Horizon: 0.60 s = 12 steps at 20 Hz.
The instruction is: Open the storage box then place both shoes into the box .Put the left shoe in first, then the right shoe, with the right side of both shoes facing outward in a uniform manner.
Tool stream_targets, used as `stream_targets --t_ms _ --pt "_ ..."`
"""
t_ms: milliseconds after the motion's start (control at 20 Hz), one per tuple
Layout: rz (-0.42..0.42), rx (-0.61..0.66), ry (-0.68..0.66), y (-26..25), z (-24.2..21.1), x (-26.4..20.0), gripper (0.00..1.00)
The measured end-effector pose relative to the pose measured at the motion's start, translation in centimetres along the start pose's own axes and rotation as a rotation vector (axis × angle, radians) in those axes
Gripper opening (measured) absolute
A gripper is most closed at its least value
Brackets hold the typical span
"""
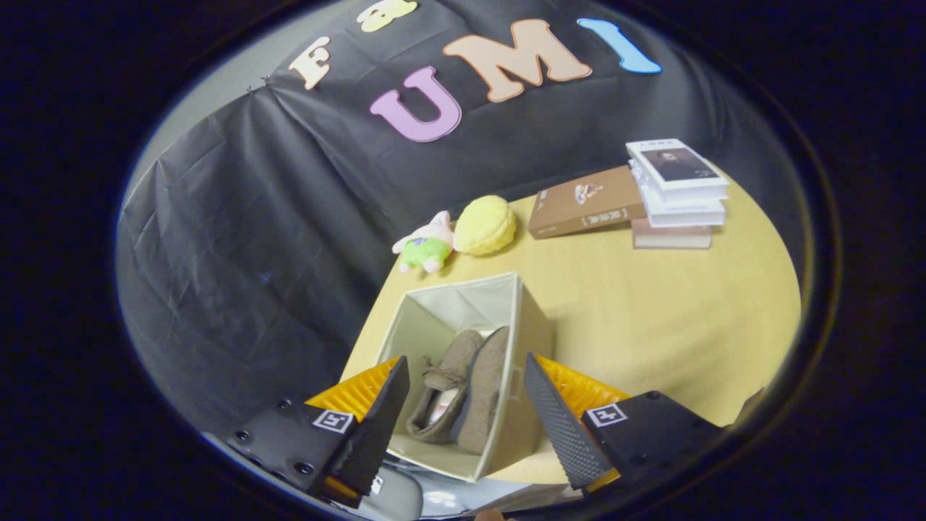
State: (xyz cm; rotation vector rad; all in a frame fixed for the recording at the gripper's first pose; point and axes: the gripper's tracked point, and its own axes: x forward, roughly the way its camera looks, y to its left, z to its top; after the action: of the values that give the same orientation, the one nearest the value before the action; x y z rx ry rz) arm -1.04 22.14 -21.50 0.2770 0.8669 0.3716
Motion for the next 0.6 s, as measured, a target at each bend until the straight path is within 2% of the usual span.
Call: stream_targets --t_ms 250,400,600 --pt "-0.144 -0.091 -0.193 -5.6 4.7 -2.5 1.00" --pt "-0.246 -0.156 -0.345 -8.7 9.1 -5.5 1.00" --pt "-0.341 -0.189 -0.531 -10.9 13.9 -10.9 1.00"
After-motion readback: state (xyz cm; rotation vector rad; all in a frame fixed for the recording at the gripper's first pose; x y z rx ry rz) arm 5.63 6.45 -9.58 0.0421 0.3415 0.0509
